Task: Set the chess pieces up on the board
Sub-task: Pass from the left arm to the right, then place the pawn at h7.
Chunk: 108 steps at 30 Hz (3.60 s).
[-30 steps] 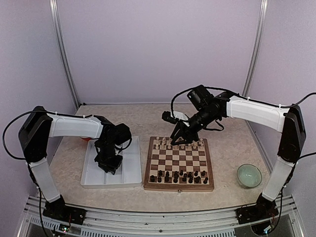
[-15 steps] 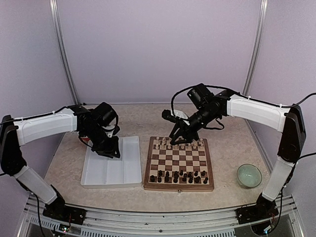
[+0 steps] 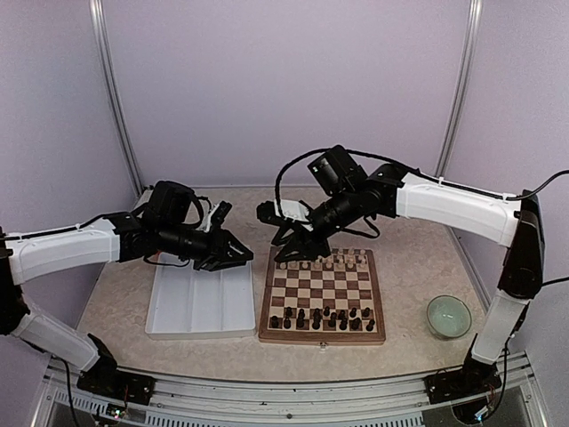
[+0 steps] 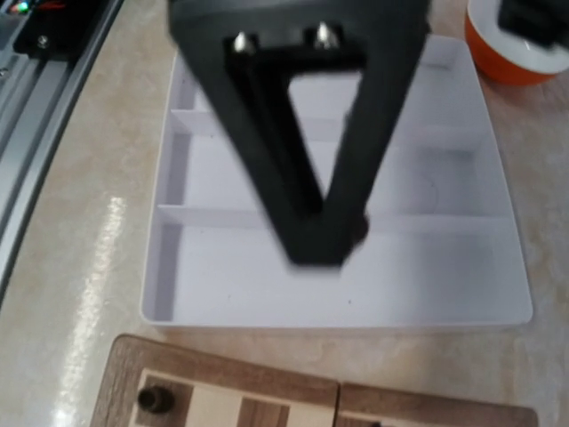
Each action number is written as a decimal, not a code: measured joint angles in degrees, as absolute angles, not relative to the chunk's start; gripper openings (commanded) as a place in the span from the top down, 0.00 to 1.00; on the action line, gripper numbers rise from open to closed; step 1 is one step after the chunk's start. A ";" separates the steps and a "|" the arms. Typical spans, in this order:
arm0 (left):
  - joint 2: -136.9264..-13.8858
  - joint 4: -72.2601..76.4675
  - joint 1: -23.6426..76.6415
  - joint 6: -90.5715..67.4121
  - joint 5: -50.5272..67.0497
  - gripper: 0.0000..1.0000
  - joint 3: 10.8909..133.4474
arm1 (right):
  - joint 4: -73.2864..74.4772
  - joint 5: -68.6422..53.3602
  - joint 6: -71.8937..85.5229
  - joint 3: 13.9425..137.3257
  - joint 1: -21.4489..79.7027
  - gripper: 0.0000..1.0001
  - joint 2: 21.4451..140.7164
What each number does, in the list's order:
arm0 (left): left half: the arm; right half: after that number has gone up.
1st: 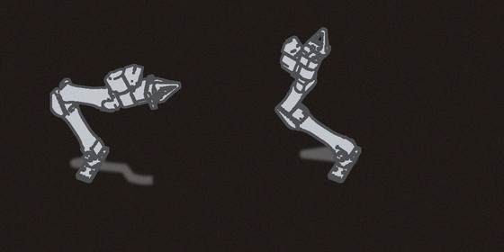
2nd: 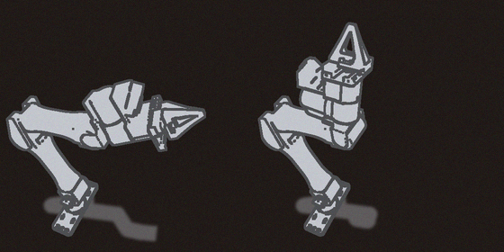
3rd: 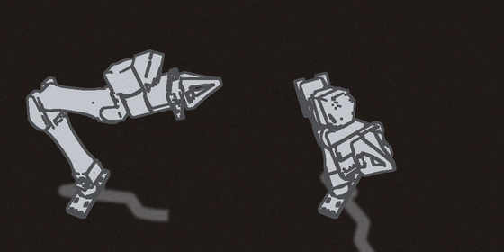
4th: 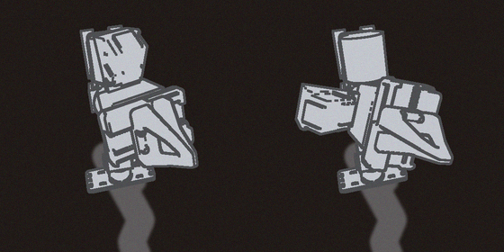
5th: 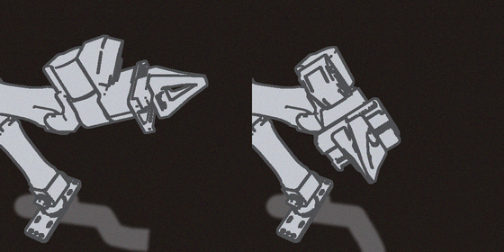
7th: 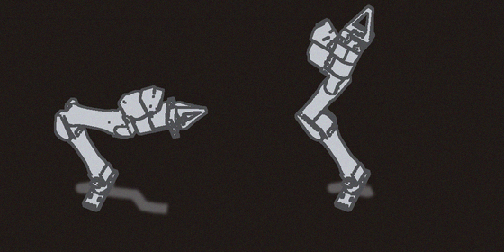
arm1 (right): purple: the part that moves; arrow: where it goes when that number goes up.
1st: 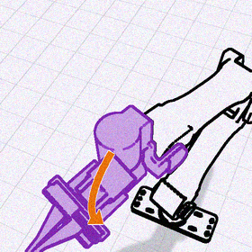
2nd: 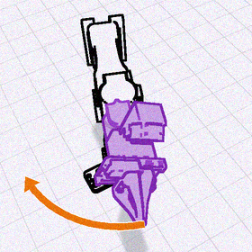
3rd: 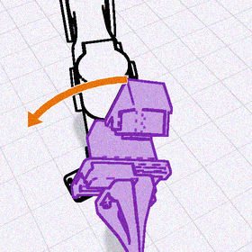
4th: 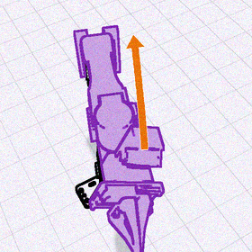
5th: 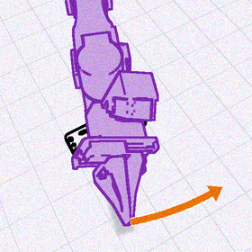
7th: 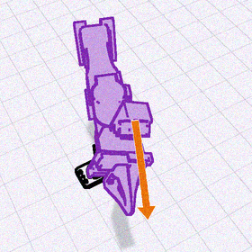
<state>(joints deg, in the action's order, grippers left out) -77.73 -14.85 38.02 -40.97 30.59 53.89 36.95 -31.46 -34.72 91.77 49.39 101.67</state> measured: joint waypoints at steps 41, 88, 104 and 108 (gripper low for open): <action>-76.64 16.93 40.58 -59.70 41.80 0.65 46.24 | 30.55 -30.15 -28.95 92.92 53.34 0.74 101.34; -71.72 -4.19 31.24 -2.63 -23.90 0.01 52.77 | 29.41 -33.12 -34.48 82.52 51.83 0.86 112.16; -65.06 0.89 30.57 -1.21 -23.44 0.01 50.26 | 34.17 -31.35 -35.11 86.43 53.12 0.84 117.01; -65.21 0.86 30.57 -1.21 -22.92 0.01 50.26 | 34.68 -31.03 -35.11 86.56 53.15 0.83 117.56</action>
